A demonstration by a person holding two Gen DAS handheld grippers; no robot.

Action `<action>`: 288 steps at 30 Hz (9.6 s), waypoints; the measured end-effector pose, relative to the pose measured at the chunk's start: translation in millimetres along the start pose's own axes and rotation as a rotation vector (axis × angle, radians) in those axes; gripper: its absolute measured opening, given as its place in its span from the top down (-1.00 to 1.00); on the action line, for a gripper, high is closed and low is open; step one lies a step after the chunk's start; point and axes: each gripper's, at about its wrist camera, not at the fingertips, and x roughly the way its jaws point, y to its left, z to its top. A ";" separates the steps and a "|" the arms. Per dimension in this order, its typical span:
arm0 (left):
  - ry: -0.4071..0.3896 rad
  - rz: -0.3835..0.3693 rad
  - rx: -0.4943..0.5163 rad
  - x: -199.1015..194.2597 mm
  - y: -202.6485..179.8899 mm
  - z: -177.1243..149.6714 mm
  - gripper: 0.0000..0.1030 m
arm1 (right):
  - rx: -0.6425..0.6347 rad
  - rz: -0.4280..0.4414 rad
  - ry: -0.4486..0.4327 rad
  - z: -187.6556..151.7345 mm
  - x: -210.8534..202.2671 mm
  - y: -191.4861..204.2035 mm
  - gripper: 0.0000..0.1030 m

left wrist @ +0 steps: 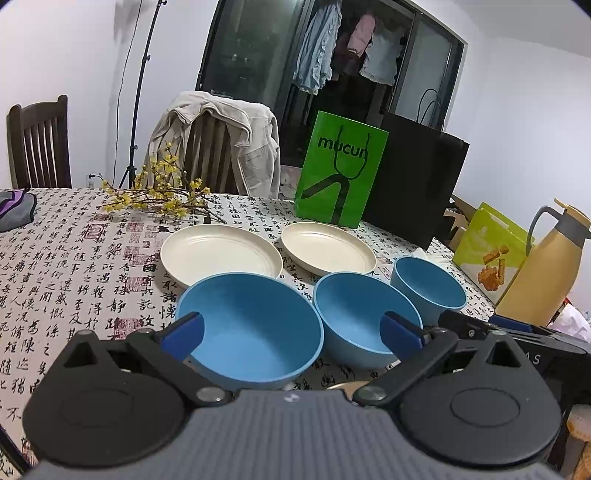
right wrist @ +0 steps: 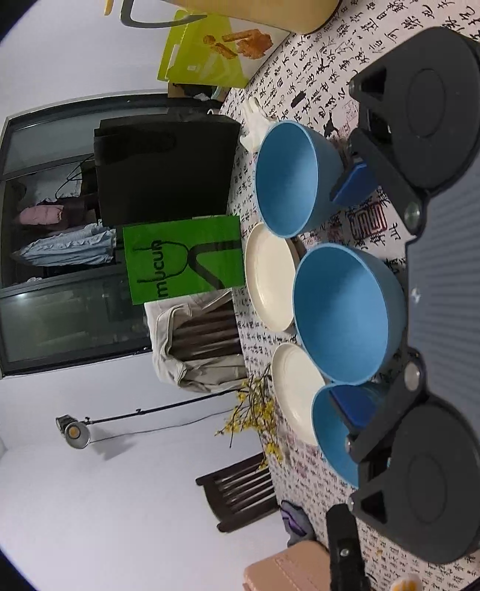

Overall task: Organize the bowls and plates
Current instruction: 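Move both open grippers forward over the blue bowls, then move both grippers past the bowls toward the two remaining cream plates, then close both grippers on the rim of a cream plate, then lift the gripped cream plate off the table with both grippers, then carry the held cream plate with both grippers toward the blue bowls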

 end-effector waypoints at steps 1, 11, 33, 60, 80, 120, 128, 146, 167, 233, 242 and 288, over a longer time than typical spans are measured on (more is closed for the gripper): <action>0.001 0.002 0.001 2.2 0.4 1.7 -1.00 | -0.006 0.000 0.000 1.0 1.3 0.3 -1.00; 0.043 0.015 -0.026 27.9 10.5 19.6 -1.00 | -0.026 0.014 0.056 14.3 24.1 1.8 -1.00; 0.126 0.055 -0.210 77.9 29.9 60.4 -1.00 | -0.005 0.020 0.111 49.9 71.1 1.9 -1.00; 0.143 0.024 -0.359 107.0 75.6 64.3 -1.00 | -0.006 -0.006 0.150 63.5 113.8 20.9 -1.00; 0.186 0.079 -0.417 132.3 110.7 68.4 -1.00 | -0.002 -0.014 0.156 71.4 144.3 34.4 -1.00; 0.176 0.254 -0.440 181.3 149.7 102.8 -1.00 | -0.012 0.063 0.351 94.4 257.0 100.0 -1.00; 0.196 0.253 -0.446 212.7 167.9 90.1 -1.00 | 0.013 0.057 0.392 85.4 279.4 99.7 -1.00; 0.263 0.229 -0.428 235.9 178.9 77.8 -1.00 | -0.010 0.028 0.426 78.9 294.4 103.8 -0.79; 0.290 0.182 -0.447 246.7 191.4 72.6 0.14 | -0.035 -0.045 0.532 72.3 334.2 110.2 0.36; 0.073 0.241 -0.365 193.0 177.4 105.0 0.57 | -0.187 0.085 0.310 101.0 289.7 133.6 0.70; 0.040 0.242 -0.349 182.4 170.7 108.7 0.57 | -0.179 0.088 0.282 102.7 280.7 133.8 0.70; -0.012 0.286 -0.321 99.3 163.0 98.4 0.57 | -0.197 0.152 0.238 93.8 211.3 158.9 0.69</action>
